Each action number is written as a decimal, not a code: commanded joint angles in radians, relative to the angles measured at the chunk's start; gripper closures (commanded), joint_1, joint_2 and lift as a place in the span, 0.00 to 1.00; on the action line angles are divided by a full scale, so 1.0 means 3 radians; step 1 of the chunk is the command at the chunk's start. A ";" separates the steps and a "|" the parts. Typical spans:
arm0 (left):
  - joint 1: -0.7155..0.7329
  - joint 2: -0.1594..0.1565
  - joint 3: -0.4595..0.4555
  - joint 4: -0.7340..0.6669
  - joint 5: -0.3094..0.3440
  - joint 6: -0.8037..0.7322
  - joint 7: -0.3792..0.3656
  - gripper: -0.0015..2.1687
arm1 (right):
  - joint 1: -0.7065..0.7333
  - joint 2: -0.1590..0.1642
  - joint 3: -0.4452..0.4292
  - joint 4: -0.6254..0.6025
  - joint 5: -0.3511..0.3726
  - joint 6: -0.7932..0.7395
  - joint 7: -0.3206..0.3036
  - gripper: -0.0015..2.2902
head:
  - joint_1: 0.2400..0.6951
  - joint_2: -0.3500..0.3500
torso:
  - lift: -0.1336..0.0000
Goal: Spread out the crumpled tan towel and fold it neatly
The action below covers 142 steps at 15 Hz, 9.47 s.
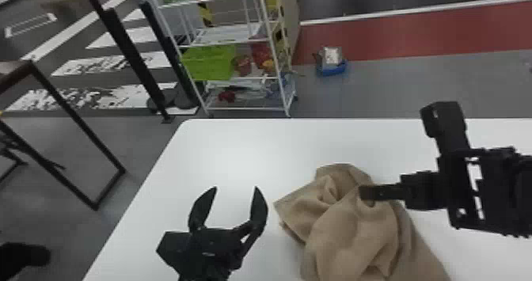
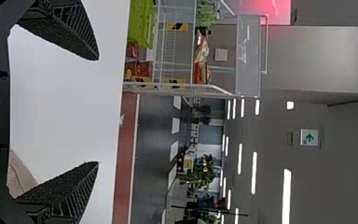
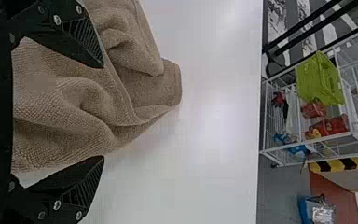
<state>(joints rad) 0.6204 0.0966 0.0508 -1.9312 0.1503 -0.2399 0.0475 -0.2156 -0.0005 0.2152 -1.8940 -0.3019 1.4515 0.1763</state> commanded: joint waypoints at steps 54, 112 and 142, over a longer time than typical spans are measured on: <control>-0.0125 0.0021 -0.0016 0.0015 -0.0005 0.0153 -0.0046 0.04 | -0.0105 -0.0458 -0.1587 -0.0937 -0.2159 -0.0566 0.0108 0.56 | 1.00 0.71 | 0.08; -0.0110 0.0046 -0.0036 -0.0062 -0.0158 0.0276 -0.0092 0.04 | -0.0662 0.0005 0.0418 0.1200 -0.1054 -0.2130 0.0839 0.04 | 1.00 1.00 | 0.08; -0.0110 0.0061 -0.0021 -0.0077 -0.0158 0.0327 -0.0087 0.04 | -0.0907 0.0005 0.0602 0.1384 -0.0083 -0.0412 0.0404 0.17 | 1.00 1.00 | 0.08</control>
<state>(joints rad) 0.5869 0.1150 0.0440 -1.9537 0.1028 -0.1418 0.0215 -0.4769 -0.0001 0.3783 -1.4997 -0.3491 1.3288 0.2965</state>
